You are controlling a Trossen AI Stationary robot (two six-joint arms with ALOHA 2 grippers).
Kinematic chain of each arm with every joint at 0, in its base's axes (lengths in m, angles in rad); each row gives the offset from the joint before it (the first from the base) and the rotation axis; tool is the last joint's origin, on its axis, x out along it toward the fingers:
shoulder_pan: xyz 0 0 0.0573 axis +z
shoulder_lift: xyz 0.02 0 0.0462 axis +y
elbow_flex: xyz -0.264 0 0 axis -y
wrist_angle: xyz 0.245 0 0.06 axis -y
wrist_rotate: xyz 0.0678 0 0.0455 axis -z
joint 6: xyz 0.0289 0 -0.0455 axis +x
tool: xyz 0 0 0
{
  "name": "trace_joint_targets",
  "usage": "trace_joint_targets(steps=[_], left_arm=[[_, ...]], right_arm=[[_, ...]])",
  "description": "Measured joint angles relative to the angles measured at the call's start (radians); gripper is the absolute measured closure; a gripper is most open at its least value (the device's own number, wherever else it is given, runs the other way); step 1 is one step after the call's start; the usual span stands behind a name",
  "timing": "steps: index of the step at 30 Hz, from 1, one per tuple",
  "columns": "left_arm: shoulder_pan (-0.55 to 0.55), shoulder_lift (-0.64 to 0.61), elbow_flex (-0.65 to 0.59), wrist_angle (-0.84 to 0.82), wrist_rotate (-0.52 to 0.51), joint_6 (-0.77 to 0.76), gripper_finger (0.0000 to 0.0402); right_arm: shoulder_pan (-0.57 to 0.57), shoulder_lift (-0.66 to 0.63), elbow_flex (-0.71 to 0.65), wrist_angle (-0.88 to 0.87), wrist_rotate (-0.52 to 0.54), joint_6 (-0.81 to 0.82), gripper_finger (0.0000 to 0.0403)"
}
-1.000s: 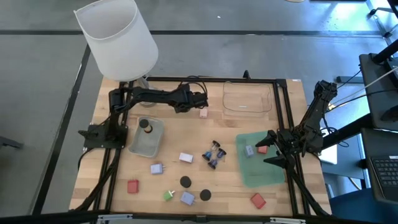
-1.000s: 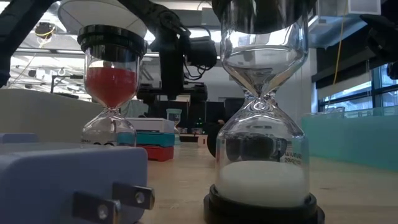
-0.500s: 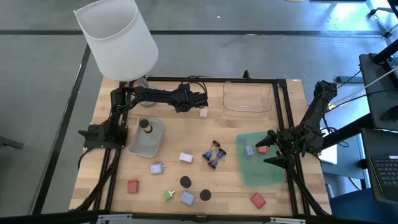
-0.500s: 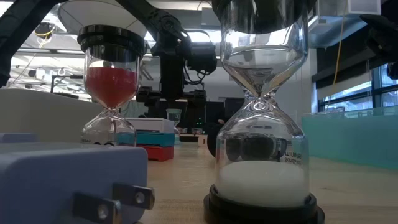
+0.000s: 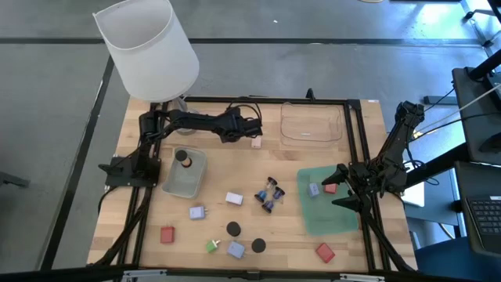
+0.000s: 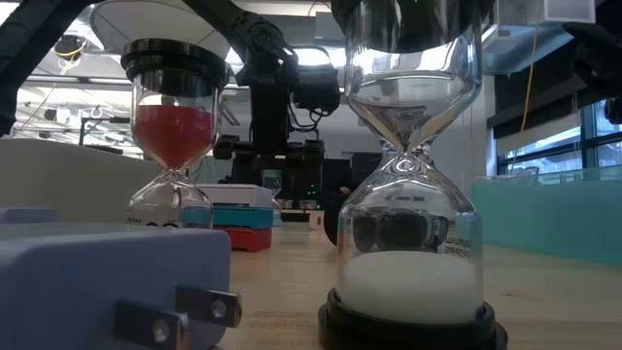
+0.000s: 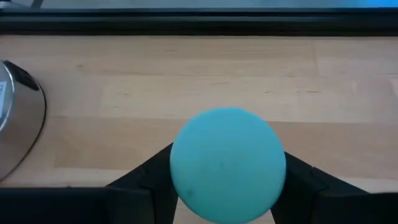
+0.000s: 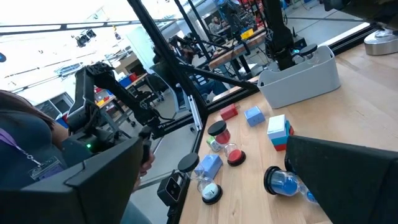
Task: Pick & Place Office items
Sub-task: Put the light blue hourglass into the gray bin
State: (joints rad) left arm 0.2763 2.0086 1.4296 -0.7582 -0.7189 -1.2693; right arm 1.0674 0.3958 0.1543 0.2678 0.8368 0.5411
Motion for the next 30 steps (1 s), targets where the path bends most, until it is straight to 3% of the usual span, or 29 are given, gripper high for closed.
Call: trace_joint_targets(steps=[5, 11, 15, 22, 30], left_arm=[[-0.026, -0.029, 0.009, -0.034, 0.000, 0.056, 0.0217], [-0.088, -0.088, 0.126, -0.253, -0.107, 0.062, 0.0217], [-0.145, -0.124, 0.206, -0.474, -0.116, -0.097, 0.0217], [-0.249, -0.173, 0.247, -0.810, -0.092, -0.517, 0.0217], [-0.305, -0.199, 0.196, -0.806, 0.090, -0.585, 0.0217]], right_arm=[[0.000, 0.000, 0.000, 0.000, 0.000, 0.000, 0.0003], [0.000, 0.000, 0.000, 0.000, 0.000, 0.000, 0.0003], [0.000, 0.000, 0.000, 0.000, 0.000, 0.000, 0.0003], [0.000, 0.000, 0.000, 0.000, 0.000, 0.000, 0.0003], [0.000, 0.000, 0.000, 0.001, 0.000, 0.000, 0.0003]])
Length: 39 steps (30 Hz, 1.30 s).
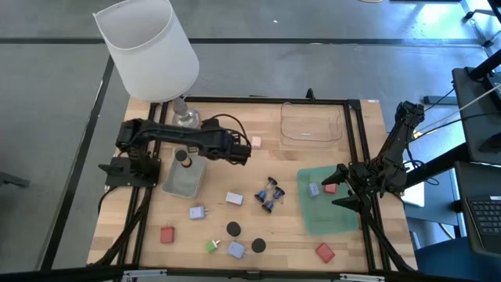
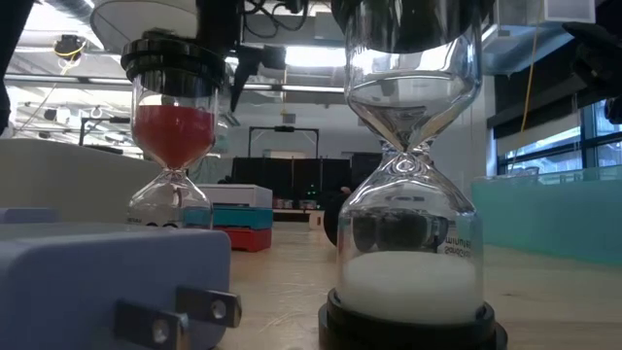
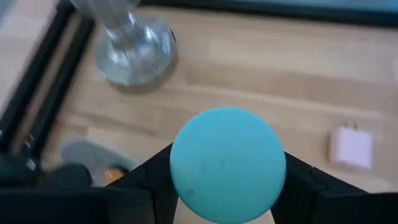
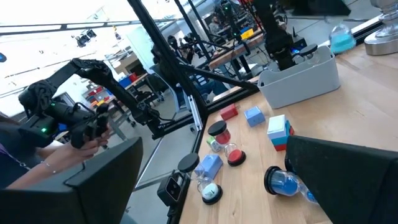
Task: Pick & Place Office items
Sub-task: Put the light blue hourglass into the gray bin
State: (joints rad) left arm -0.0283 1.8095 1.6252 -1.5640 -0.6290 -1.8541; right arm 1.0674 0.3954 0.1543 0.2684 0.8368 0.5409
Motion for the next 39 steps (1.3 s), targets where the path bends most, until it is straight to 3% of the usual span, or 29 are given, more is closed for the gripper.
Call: trace_joint_targets(steps=[9, 13, 23, 29, 39], left_arm=[[-0.032, -0.072, -0.003, -0.007, 0.051, 0.000, 0.0217], [-0.053, -0.134, -0.063, -0.006, 0.092, 0.005, 0.0217], [-0.174, -0.280, -0.298, -0.009, 0.221, -0.367, 0.0207], [-0.239, -0.286, -0.371, -0.007, 0.205, -0.482, 0.0213], [-0.243, -0.182, -0.417, -0.007, 0.097, -0.491, 0.0208]], right_arm=[[0.000, 0.000, 0.000, -0.001, 0.000, 0.000, 0.0003], [0.000, 0.000, 0.000, 0.000, 0.000, 0.000, 0.0003], [0.000, 0.000, 0.000, 0.000, 0.000, 0.000, 0.0003], [0.000, 0.000, 0.000, 0.000, 0.000, 0.000, 0.0003], [0.000, 0.000, 0.000, 0.000, 0.000, 0.000, 0.0003]])
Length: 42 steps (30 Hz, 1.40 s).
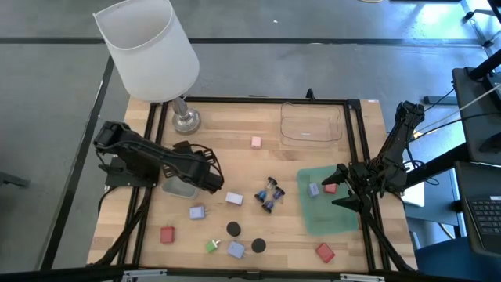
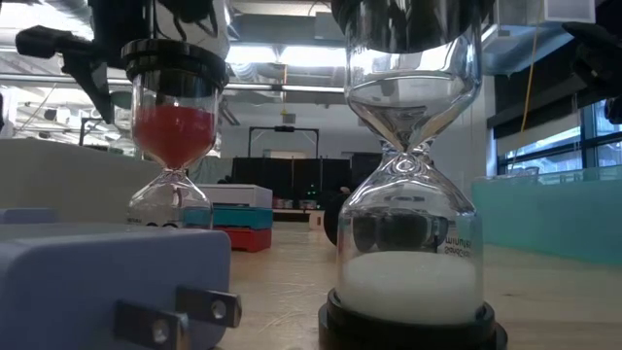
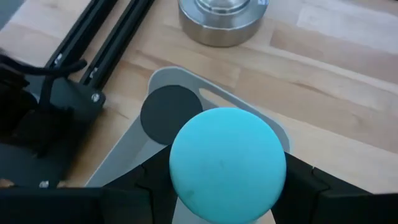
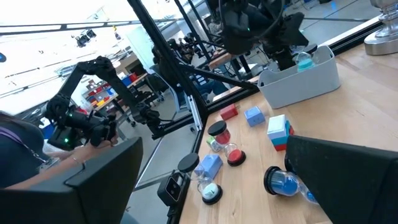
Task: Pick & Place Office items
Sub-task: Put the light blue hourglass into the gray bin
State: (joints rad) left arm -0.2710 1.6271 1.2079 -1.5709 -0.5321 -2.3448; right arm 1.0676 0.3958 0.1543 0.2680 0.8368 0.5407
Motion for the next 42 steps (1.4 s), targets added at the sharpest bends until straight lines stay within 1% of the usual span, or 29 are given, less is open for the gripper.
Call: trace_joint_targets(steps=[3, 14, 21, 26, 35, 42], left_arm=[[-0.002, 0.038, 0.000, 0.001, 0.000, -0.012, 0.0210], [-0.011, 0.153, 0.000, 0.004, 0.000, -0.141, 0.0208], [-0.011, 0.194, 0.000, 0.004, -0.017, -0.193, 0.0208], [-0.011, 0.230, 0.000, 0.008, -0.027, -0.259, 0.0208], [0.000, 0.242, 0.000, 0.008, -0.027, -0.279, 0.0208], [0.000, 0.242, 0.000, 0.041, -0.014, -0.288, 0.0208]], right_arm=[[0.000, 0.000, 0.000, 0.000, 0.000, 0.000, 0.0003], [0.000, 0.000, 0.000, 0.000, 0.000, 0.000, 0.0003], [0.000, 0.000, 0.000, 0.000, 0.000, 0.000, 0.0003], [0.000, 0.000, 0.000, 0.000, 0.000, 0.000, 0.0003], [0.000, 0.000, 0.000, 0.000, 0.000, 0.000, 0.0003], [0.000, 0.000, 0.000, 0.000, 0.000, 0.000, 0.0003]])
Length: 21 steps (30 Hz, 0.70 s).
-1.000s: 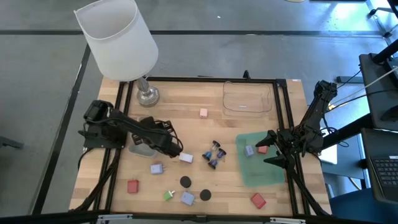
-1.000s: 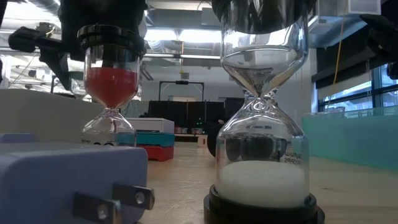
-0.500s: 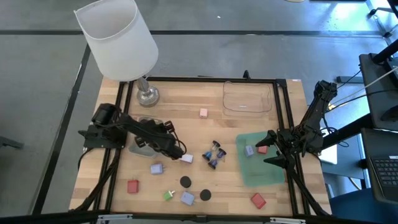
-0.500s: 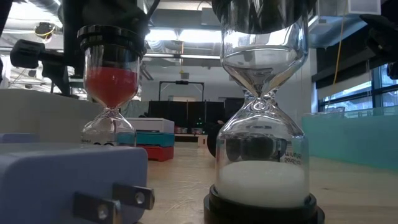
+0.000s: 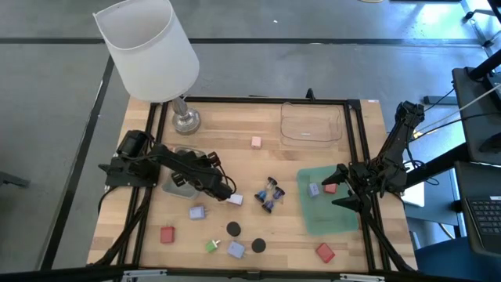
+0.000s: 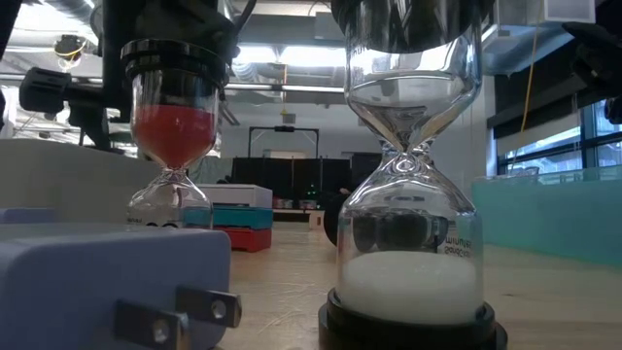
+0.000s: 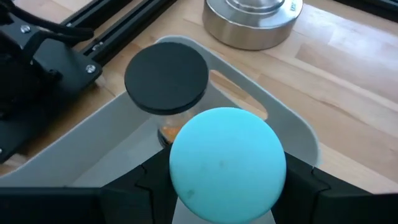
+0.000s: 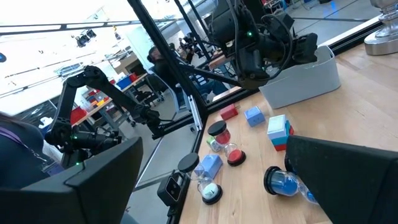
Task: Pick & Place Office items
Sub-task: Put the light blue hourglass into the gray bin, then adjust the top blue hourglass
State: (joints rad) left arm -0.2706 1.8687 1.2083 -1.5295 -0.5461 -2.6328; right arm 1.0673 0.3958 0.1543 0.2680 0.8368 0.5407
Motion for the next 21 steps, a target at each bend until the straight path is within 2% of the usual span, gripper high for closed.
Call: trace_joint_targets(steps=[7, 21], left_arm=[[0.008, 0.000, 0.000, 0.012, -0.025, -0.002, 0.0199], [0.011, -0.008, 0.030, -0.046, -0.058, 0.005, 0.0105]], right_arm=[[0.000, 0.000, 0.000, 0.000, 0.000, 0.000, 0.0003], [0.000, 0.000, 0.000, 0.000, 0.000, 0.000, 0.0003]])
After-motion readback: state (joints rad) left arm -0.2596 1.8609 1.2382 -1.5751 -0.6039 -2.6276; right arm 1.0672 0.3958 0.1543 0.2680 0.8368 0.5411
